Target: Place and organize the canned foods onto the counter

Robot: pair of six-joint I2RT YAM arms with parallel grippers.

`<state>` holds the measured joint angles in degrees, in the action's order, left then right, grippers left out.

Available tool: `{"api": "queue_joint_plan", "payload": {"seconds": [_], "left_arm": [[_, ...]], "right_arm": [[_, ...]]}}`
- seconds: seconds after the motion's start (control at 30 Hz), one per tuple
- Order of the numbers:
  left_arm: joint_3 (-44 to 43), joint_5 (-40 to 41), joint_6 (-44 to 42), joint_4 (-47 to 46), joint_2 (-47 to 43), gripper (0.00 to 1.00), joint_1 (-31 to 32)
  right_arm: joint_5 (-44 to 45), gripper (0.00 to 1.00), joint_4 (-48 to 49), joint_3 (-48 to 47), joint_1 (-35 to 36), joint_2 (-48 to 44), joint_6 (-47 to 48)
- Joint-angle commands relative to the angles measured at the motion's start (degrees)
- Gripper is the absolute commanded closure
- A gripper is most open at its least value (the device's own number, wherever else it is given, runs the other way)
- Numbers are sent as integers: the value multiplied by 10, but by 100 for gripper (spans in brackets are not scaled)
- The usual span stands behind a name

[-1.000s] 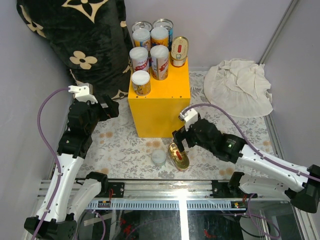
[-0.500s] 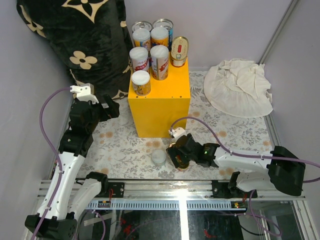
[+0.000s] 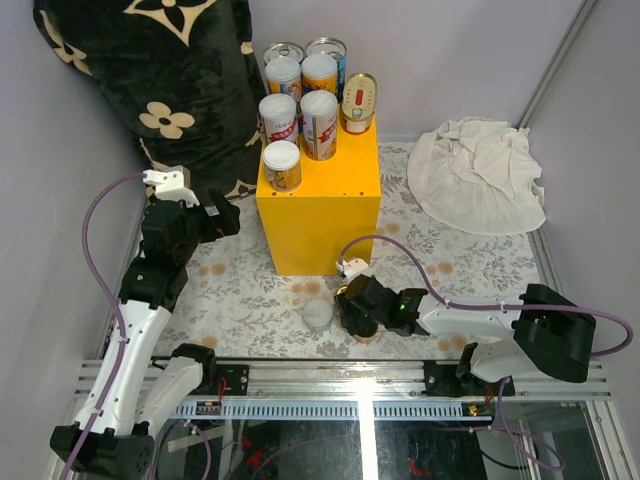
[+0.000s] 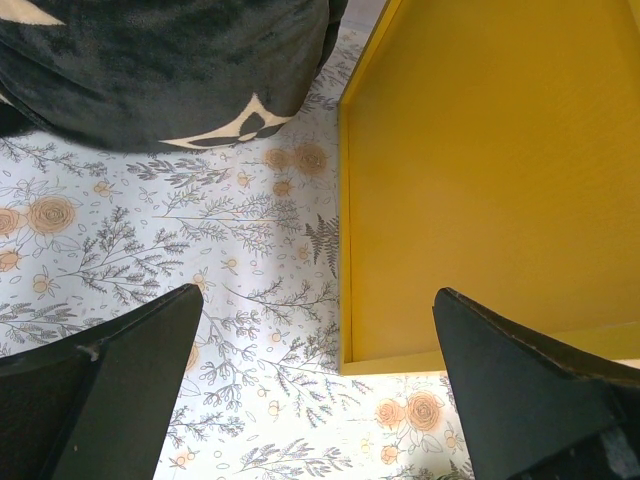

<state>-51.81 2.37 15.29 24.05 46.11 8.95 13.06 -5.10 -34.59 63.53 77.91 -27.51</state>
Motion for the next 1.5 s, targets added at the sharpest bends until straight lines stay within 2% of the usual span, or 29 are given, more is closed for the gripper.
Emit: {"api": "queue_joint_plan", "payload": {"seconds": [0.0, 0.07, 0.1, 0.3, 0.43, 0.63, 0.8, 1.03, 1.17, 1.47], "left_arm": [[3, -8, -10, -9, 0, 0, -4], [3, -8, -10, -9, 0, 0, -4], [2, -10, -9, -9, -1, 0, -3], [0, 0, -12, -6, -2, 0, -3], [0, -7, -11, -6, -10, 0, -4], [-5, -29, -10, -5, -8, 0, -4], [-6, -33, -10, -6, -13, 0, -4], [-6, -40, -7, -6, -20, 0, -4], [-5, -39, -8, -6, -25, 0, -4], [-3, -43, -8, -6, -26, 0, -4]], "right_arm": [[40, 69, -17, -18, 6, -11, -36], [49, 85, -43, -33, 6, -38, -36], [54, 88, -57, -43, 6, -55, -36], [55, 96, -166, -166, 6, -179, 25], [85, 100, -244, -299, 6, -203, 99], [130, 100, -245, -465, 5, -182, 151], [139, 100, -262, -598, 2, -99, 160], [201, 100, -316, -798, -62, 9, 79], [214, 100, -354, -840, -107, 48, 41], [186, 100, -337, -827, -149, 69, 9]]}}
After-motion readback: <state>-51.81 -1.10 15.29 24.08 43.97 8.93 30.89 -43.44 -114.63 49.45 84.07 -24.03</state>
